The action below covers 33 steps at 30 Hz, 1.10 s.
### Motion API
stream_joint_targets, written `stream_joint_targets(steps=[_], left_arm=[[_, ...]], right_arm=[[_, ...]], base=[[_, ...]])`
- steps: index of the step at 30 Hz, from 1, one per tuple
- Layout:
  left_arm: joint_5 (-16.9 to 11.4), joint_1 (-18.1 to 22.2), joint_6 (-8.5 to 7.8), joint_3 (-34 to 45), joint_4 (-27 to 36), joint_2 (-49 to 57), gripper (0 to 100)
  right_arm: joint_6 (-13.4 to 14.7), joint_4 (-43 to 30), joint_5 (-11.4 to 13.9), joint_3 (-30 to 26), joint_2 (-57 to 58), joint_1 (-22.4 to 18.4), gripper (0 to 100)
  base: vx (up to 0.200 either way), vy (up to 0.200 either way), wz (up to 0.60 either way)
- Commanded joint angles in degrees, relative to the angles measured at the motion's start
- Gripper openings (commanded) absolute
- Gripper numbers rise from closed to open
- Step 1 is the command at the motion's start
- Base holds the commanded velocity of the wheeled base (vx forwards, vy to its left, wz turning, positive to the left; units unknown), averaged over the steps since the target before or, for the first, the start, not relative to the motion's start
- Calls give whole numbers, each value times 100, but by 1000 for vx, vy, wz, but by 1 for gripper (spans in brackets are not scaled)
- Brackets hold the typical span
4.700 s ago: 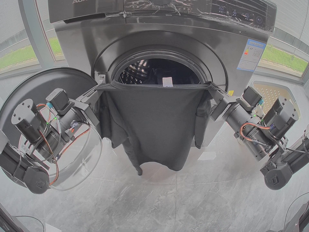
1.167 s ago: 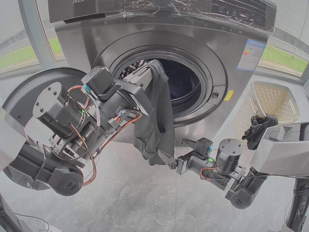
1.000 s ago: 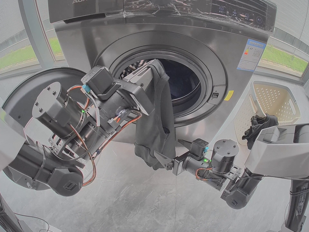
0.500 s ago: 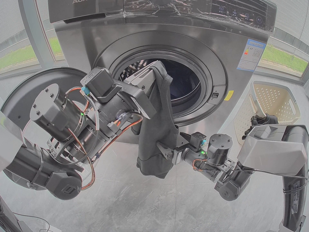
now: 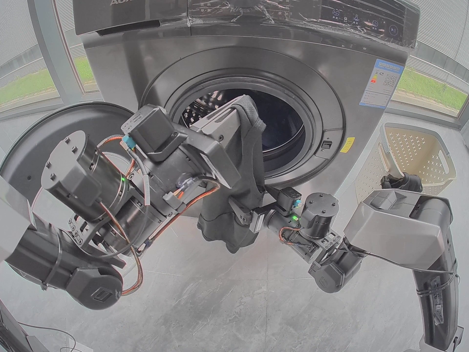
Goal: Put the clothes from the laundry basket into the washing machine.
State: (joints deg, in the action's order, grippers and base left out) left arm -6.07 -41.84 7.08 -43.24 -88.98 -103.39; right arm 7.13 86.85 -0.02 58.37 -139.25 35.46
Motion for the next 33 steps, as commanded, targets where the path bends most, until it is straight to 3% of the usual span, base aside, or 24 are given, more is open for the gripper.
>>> stream_joint_targets(steps=[1,2,11,15,23,29,30,33], left_arm=[[1,53,4,26,-14,12,0],[1,53,4,17,-14,12,0],[9,71,12,17,3,12,0],[212,325,-75,96,3,-41,0],[159,853,-163,940,-5,-129,0],[-17,870,-260,1573,-23,-340,0],[-368,870,-365,2074,-23,-454,0],[-571,923,-453,2338,-23,-709,0]], right_arm=[[-1,-1,-15,351,-278,-4,100],[-10,25,-24,377,-287,-4,0],[-10,131,-24,324,-164,-57,0],[-28,131,-42,131,-58,-259,0],[-54,131,-42,-458,891,-496,0],[-63,104,-42,-704,1348,-435,0],[-63,87,-50,-783,1559,-400,0],[-54,61,-50,-818,1665,-365,0]], base=[[0,0,0],[0,0,0],[0,0,0],[0,0,0],[0,0,0],[0,0,0],[0,0,0],[0,0,0]])
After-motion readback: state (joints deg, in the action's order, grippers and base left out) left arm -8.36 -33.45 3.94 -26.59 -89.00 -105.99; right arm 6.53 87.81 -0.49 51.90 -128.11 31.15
